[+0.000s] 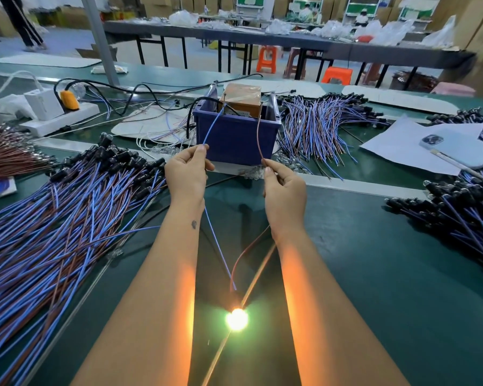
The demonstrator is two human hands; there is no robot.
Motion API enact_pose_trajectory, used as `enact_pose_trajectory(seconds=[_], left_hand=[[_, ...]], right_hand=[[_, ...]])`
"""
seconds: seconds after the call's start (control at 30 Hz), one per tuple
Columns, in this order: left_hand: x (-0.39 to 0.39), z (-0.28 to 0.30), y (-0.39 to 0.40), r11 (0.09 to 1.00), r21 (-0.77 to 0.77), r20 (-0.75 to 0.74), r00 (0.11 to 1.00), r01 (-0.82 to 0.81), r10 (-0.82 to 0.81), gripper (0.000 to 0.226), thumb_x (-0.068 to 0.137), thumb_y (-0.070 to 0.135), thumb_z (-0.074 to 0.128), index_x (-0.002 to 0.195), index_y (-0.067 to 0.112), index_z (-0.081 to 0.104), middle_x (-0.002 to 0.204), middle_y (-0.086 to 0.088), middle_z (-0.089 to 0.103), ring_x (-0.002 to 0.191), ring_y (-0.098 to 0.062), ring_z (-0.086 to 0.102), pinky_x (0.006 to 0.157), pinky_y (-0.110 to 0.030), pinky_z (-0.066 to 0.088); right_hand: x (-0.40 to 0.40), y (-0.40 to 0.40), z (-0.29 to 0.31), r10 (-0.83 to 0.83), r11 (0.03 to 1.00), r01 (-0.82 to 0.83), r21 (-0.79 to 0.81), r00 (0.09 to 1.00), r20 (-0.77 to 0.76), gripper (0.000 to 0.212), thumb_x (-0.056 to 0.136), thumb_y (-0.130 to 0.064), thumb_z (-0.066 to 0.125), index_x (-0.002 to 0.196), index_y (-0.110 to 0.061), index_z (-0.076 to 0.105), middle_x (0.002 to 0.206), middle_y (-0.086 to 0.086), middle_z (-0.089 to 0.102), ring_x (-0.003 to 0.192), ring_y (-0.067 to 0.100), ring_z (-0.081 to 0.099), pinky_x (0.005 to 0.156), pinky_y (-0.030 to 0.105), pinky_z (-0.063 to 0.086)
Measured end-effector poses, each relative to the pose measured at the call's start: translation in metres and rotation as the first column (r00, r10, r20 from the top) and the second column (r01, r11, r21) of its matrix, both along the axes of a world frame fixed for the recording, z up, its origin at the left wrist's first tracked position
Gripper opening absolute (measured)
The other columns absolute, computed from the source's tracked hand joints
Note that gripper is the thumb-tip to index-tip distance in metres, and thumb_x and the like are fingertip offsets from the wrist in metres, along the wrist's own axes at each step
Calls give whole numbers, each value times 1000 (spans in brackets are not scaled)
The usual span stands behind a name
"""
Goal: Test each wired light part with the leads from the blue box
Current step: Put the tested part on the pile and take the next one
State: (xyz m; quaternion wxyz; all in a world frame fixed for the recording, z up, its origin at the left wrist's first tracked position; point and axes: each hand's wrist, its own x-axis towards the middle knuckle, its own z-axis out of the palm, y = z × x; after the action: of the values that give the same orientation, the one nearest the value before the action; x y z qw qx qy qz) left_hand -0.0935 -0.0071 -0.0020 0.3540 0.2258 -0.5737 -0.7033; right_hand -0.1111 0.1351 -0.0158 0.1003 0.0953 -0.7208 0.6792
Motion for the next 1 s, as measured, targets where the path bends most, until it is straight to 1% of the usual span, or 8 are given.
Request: enact_pose_trajectory(seconds=[0.13,0.27,0.43,0.63,0.73,0.83,0.93,1.0], left_hand=[[0,-1,-1,1000,6,5,1000,3,-3,17,96,17,56,86,15,69,51,3,55,40,-6,36,45,-19,30],[-1,-2,-1,1000,-8,11,1000,-10,10,17,97,18,56,89,13,70,47,7,55,39,-5,36,45,-19,31],[-2,-3,-1,1000,-10,15,1000,-12,13,17,97,18,55,90,13,70,46,8,55,38,-5,35,44,-19,30],[-1,-3,-1,1000,-7,9,1000,-9,9,17,97,18,55,91,13,70,49,7,56,39,-4,39,44,-18,32],[0,-2,0,1000,-20,1,1000,4,-4,17,98,18,54,92,12,69,54,3,55,41,-3,42,46,-18,34],[0,0,7,992,-53,-18,993,117,-118,18,100,16,52,92,14,68,56,4,56,45,-2,46,48,-17,38],[-1,2,24,955,-67,-45,955,289,-292,21,101,11,48,93,15,67,61,4,64,53,-4,53,54,-17,46],[-2,2,36,918,-37,-83,914,395,-397,22,101,8,46,95,14,67,74,2,70,68,-8,62,65,-20,53]], right_hand=[[0,0,0,11,1000,-11,-7,1000,5,25,98,-15,52,114,-19,70,71,-14,55,66,5,50,69,25,43],[0,0,0,-3,1000,3,-11,1000,6,24,97,-15,53,112,-19,71,67,-15,55,62,5,49,67,24,42],[-1,-1,-1,-3,1000,3,-13,1000,5,25,96,-15,53,113,-19,71,74,-10,57,68,7,51,70,25,43],[-2,0,0,-5,1000,5,-3,1000,16,25,96,-14,53,113,-18,71,71,-9,57,67,9,52,69,25,44],[-2,0,-1,-13,1000,13,-2,1000,20,25,97,-14,52,113,-18,71,72,-9,57,63,5,49,64,18,41],[1,-2,1,-90,996,90,7,996,-16,21,98,-16,48,103,-20,68,69,-15,56,56,-2,47,54,9,35],[6,-5,6,-142,987,138,-81,989,-42,16,98,-13,46,90,-22,56,71,-14,53,59,-11,48,57,6,36],[10,-8,8,-120,988,112,-106,990,-75,19,97,-10,48,83,-23,49,71,-13,51,60,-11,48,59,6,36]])
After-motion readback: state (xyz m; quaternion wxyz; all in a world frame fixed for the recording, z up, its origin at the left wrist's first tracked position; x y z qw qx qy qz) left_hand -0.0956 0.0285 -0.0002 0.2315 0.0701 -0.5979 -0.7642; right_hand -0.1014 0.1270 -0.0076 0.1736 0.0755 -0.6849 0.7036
